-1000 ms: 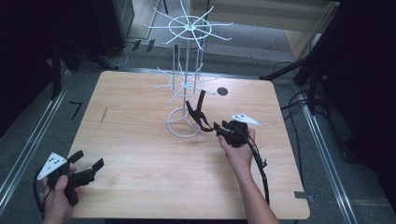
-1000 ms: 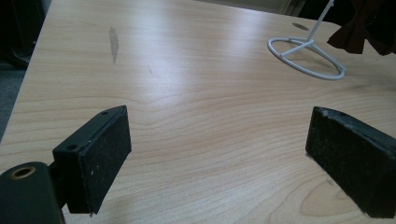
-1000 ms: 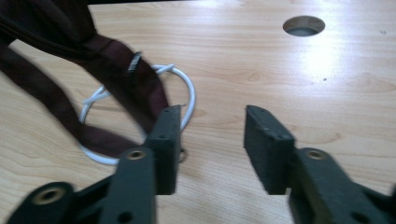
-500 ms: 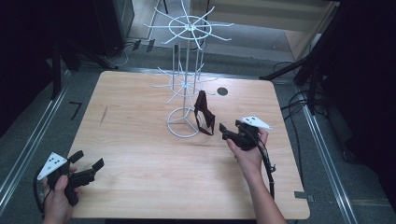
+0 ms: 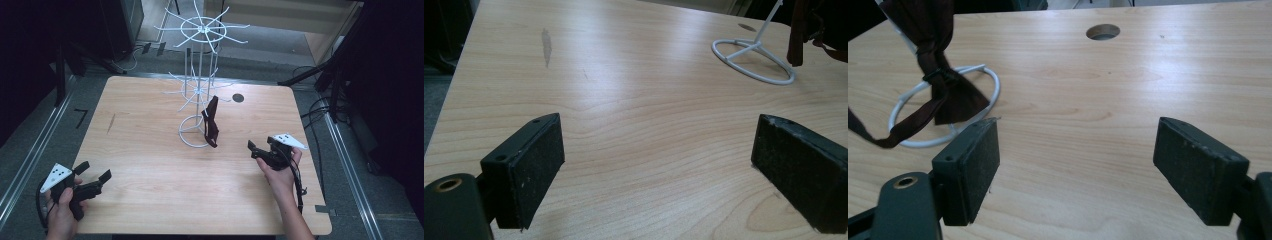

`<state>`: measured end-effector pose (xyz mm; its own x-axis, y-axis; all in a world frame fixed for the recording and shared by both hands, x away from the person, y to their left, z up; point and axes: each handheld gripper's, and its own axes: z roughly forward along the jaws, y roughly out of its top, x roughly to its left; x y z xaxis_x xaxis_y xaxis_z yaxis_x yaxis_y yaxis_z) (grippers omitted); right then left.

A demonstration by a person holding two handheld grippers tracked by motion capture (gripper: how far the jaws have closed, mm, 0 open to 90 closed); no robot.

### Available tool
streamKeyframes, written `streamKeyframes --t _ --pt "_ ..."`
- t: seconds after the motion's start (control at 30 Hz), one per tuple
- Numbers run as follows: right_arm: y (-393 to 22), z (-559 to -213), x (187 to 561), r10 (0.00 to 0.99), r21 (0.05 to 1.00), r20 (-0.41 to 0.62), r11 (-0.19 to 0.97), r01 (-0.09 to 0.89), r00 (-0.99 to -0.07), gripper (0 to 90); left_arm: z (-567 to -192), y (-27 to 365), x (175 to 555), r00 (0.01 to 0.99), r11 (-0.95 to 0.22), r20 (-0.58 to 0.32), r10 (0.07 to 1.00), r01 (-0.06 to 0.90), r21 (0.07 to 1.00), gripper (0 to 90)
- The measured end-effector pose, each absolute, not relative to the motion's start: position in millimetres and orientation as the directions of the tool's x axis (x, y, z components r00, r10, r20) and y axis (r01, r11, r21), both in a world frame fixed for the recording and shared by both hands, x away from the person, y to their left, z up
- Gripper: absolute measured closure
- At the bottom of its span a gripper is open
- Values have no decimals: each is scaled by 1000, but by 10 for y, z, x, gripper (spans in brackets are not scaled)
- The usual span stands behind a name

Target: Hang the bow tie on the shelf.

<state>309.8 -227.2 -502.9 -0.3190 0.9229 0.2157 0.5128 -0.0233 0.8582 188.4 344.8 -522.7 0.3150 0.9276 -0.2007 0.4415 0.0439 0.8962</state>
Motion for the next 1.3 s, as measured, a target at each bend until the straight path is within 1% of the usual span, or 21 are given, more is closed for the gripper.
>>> streamKeyframes --t 0.17,0.33,0.47,0.67,0.97,1.07,1.3 --pt "-2361 -5082 3025 926 852 210 -18 523 -312 180 -5227 3442 1880 317 44 -200 927 438 898 73" --pt "-2463 -5112 2975 915 843 246 -38 537 -321 140 -5226 3444 1880 317 43 -200 927 439 897 73" --pt "-2525 -5150 2931 917 842 241 -33 539 -319 131 -5226 3444 1880 317 43 -199 927 439 898 74" --pt "-2620 -5170 2870 923 841 237 -39 539 -303 130 -5225 3444 1878 315 42 -197 928 439 897 73" --pt "-2887 -5224 2710 938 835 230 -52 548 -260 130 -5225 3440 1877 313 42 -196 929 437 898 74" --pt "-2963 -5250 2652 946 835 209 -41 548 -248 131 -5225 3439 1877 313 40 -194 930 437 898 73" --pt "-3174 -5326 2533 951 826 219 -61 560 -219 131 -5225 3441 1877 312 42 -196 930 438 898 73"
